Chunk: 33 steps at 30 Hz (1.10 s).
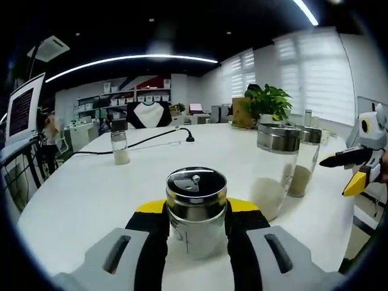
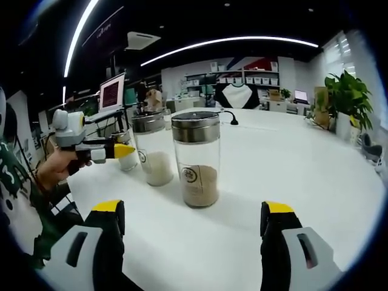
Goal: Rotate the seasoning bottle until the label or dispensing opening points toward the visible target arrow and the bottle remains upright within the marked orientation range
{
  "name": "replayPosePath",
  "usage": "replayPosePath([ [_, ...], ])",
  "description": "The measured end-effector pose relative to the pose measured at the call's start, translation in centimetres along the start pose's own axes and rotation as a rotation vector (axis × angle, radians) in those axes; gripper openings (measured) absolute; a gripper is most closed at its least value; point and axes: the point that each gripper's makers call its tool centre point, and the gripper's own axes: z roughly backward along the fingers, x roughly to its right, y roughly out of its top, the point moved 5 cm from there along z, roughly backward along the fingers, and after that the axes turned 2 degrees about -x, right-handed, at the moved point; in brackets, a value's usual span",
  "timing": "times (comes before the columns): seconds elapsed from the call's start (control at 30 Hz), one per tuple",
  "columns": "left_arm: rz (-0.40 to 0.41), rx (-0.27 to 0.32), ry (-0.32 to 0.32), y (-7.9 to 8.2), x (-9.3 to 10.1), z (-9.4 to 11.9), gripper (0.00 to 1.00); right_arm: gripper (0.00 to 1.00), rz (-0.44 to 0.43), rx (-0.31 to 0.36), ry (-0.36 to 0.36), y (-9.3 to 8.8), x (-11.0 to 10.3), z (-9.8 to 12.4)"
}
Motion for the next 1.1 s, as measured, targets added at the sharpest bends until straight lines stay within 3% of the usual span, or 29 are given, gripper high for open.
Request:
replayPosePath([
  [0.33, -0.009, -0.005, 0.004, -0.3, -0.1, 0.0, 0.38, 0.95, -0.006, -0.007, -0.005, -0.2, 0.2, -0.1],
  [0.4, 0.014, -0.003, 0.006, -0.5, -0.3, 0.0, 0.46, 0.95, -0.006, -0.008, -0.007, -0.2, 0.3, -0.1],
  [0.47, -0.037, 0.021, 0.047, -0.1, -1.1, 0.2, 0.6, 0.95, -0.006, -0.008, -0.007, -0.2, 0.3, -0.1],
  [0.5, -0.075, 0.045, 0.036, 0.4, -1.1, 0.5, 0.66, 0.95, -0.006, -0.008, -0.007, -0.2, 0.3, -0.1],
  [0.57, -0.065, 0.059, -0.002, 0.9, -1.2, 0.8, 0.74, 0.95, -0.008, -0.009, -0.006, -0.2, 0.2, -0.1],
  [0.7, -0.046, 0.046, -0.065, 1.2, -1.4, 0.9, 0.73, 0.95, -0.007, -0.004, -0.005, -0.1, 0.1, -0.1],
  [0.83, -0.083, 0.028, -0.193, 1.6, -1.0, 1.0, 0.7, 0.95, -0.005, -0.003, -0.003, -0.1, 0.1, -0.1],
  [0.9, -0.117, 0.028, -0.218, 1.9, -1.3, 1.1, 0.67, 0.95, -0.006, -0.004, -0.003, -0.2, 0.1, -0.1],
  [1.03, -0.116, -0.003, -0.346, 1.8, -1.0, 1.0, 0.7, 0.95, -0.005, -0.003, -0.006, -0.1, 0.2, 0.0],
  [1.1, -0.107, -0.005, -0.37, 1.8, -1.4, 0.8, 0.7, 0.95, -0.007, -0.002, -0.006, -0.1, 0.3, 0.0],
])
